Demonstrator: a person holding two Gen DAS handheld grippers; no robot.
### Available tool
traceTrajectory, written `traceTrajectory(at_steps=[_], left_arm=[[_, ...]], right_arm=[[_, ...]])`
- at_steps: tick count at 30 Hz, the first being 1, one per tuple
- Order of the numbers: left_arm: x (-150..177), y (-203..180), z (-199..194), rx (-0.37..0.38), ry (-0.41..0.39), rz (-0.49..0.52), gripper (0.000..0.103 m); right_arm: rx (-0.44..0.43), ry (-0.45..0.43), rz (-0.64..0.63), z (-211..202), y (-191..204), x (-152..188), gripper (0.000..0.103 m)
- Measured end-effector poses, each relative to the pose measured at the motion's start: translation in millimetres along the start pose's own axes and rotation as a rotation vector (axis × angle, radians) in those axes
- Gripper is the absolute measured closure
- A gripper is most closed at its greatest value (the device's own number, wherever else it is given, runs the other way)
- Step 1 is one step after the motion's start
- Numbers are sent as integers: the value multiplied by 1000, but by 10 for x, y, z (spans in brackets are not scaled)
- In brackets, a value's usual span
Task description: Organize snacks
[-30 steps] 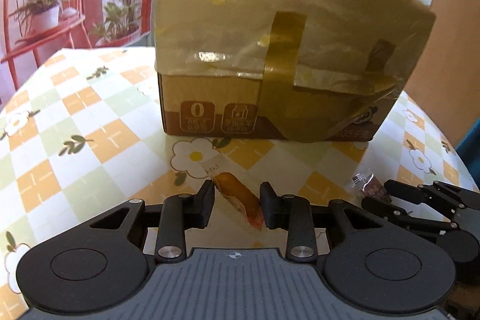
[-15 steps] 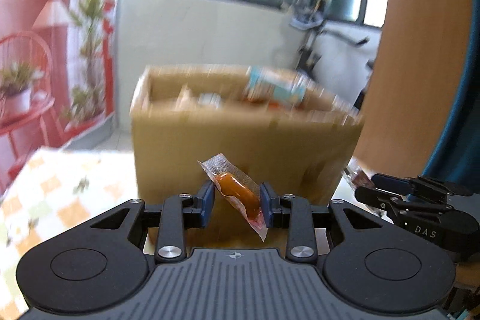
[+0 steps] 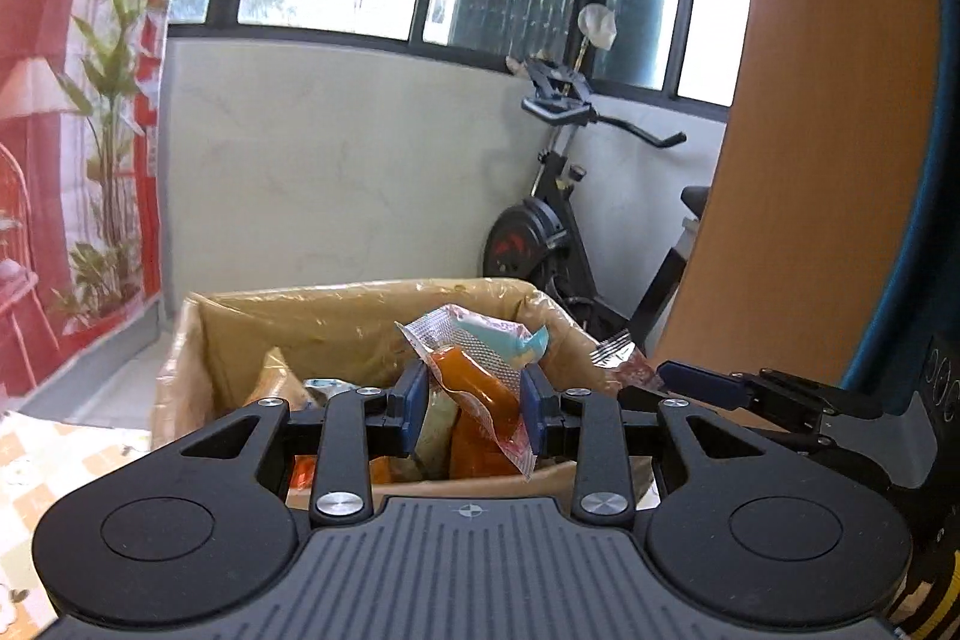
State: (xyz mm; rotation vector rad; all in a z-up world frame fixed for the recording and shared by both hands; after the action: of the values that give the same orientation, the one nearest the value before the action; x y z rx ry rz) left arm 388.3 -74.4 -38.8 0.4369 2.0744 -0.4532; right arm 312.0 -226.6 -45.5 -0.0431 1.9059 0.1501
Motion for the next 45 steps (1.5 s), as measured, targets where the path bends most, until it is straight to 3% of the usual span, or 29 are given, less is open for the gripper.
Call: traceTrajectory(at_steps=[13, 16, 25, 28, 32, 37, 39, 41, 45], left_arm=[[61, 190, 546, -41, 124, 3, 66], [79, 266, 519, -47, 134, -8, 49], [78, 351, 231, -113, 108, -13, 22], [73, 367, 71, -125, 82, -28, 13], [98, 393, -141, -174, 69, -38, 11], [130, 367, -386, -343, 70, 13, 11], [137, 346, -509, -412, 66, 41, 11], [143, 336, -643, -419, 54, 46, 11], [131, 345, -902, -339, 29, 5, 11]], right_arm=[[5, 54, 21, 339, -179, 18, 56], [27, 69, 8, 364, -170, 26, 53], [50, 74, 15, 252, -126, -27, 43], [52, 82, 46, 165, -117, -69, 32], [36, 85, 101, 12, -80, -161, 13], [31, 62, 154, -237, 7, -290, 0], [43, 77, 161, -308, 64, -324, 0], [68, 91, 153, -370, 138, -343, 0], [156, 139, 116, -456, 325, -362, 0]])
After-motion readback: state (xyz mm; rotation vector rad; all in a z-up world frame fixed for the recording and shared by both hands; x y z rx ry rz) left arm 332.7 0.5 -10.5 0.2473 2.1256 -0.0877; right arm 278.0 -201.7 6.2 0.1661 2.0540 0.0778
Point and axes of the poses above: each gripper's, at about its wrist camera, not at the fingertips, and z roughly the way its jaws point, y to its left, x to its underside, the point moved 5 cm from there along z, roughly the way its jaws point, and after that the axes turned 7 degrees about y, right-handed, at the moved point
